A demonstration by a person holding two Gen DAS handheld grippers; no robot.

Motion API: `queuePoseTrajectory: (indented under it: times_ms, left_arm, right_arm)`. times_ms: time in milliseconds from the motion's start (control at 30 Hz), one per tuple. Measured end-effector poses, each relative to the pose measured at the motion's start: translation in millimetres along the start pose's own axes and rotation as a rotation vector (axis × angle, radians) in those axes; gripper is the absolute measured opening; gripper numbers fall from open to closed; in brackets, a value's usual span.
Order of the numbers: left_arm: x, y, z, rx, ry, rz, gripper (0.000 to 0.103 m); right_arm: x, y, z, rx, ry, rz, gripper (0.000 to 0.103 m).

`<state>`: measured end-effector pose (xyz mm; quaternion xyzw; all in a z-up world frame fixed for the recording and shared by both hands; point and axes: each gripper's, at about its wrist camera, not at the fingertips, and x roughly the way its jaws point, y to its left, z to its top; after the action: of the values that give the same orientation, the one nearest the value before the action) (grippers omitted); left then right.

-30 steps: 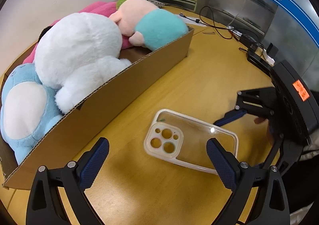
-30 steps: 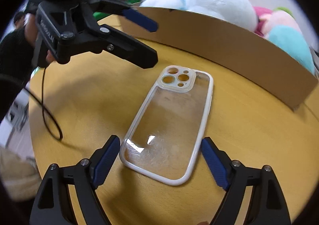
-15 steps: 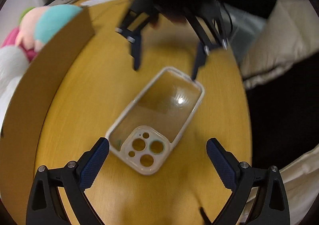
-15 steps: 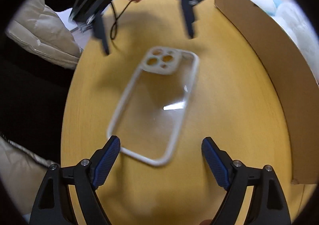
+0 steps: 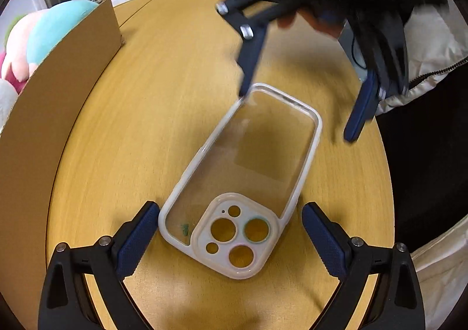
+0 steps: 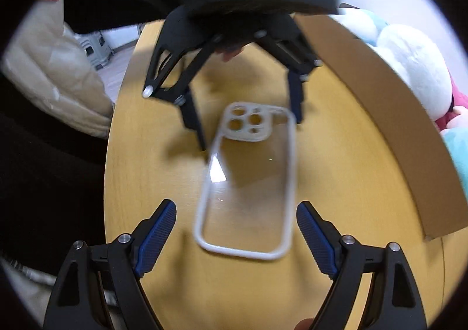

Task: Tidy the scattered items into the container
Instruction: 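Close the left gripper on the phone case rim while the right gripper grips it too, then lift the phone case over the box and drop it onto the plush toys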

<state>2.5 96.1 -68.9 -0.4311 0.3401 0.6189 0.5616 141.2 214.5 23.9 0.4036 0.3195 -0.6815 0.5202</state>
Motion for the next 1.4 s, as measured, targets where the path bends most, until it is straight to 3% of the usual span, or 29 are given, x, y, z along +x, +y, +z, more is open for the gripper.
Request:
queuePoseTrajectory:
  times_ms: [100,200,400,467,600,700,867,933,967,1033,1067,1200,1400]
  left_arm:
    - [-2,0,1,0.017,0.007,0.037,0.091]
    - [-5,4,1,0.007,0.012,0.059,0.086]
    - [-9,7,-1,-0.013,-0.005,0.066,0.086]
    - [-10,10,1,-0.019,-0.007,0.063,0.085]
    - [-18,15,4,-0.020,-0.013,0.086,0.085]
    - [-47,23,10,-0.021,-0.063,0.136,0.084]
    - [-119,54,31,0.046,-0.136,0.288,0.083]
    - [-146,81,41,0.067,-0.141,0.348,0.083]
    - [-158,98,45,0.070,-0.144,0.370,0.083]
    - [-176,133,54,0.068,-0.150,0.406,0.082]
    - [-181,154,59,0.066,-0.148,0.423,0.083]
    - [-187,234,69,0.046,-0.120,0.440,0.083]
    - [-161,305,38,-0.043,-0.062,0.380,0.083]
  right_arm:
    - [2,8,-2,-0.005,-0.026,-0.056,0.087]
    - [-5,-11,-3,0.077,-0.027,-0.082,0.087]
    - [-16,-10,-10,0.041,-0.031,-0.011,0.087]
    - [-21,-8,-8,0.012,-0.025,0.007,0.078]
    - [-35,-1,-3,-0.053,-0.009,0.020,0.077]
    - [-59,-1,7,-0.101,-0.028,0.003,0.077]
    - [-124,-21,45,-0.226,-0.080,-0.055,0.077]
    - [-147,-95,54,-0.285,-0.090,-0.092,0.078]
    - [-161,-115,52,-0.312,-0.096,-0.112,0.078]
    - [-155,-98,54,-0.344,-0.103,-0.139,0.078]
    - [-160,-110,63,-0.357,-0.106,-0.151,0.078]
    - [-121,-208,111,-0.366,-0.093,-0.172,0.078]
    - [-24,-318,151,-0.281,-0.050,-0.118,0.078]
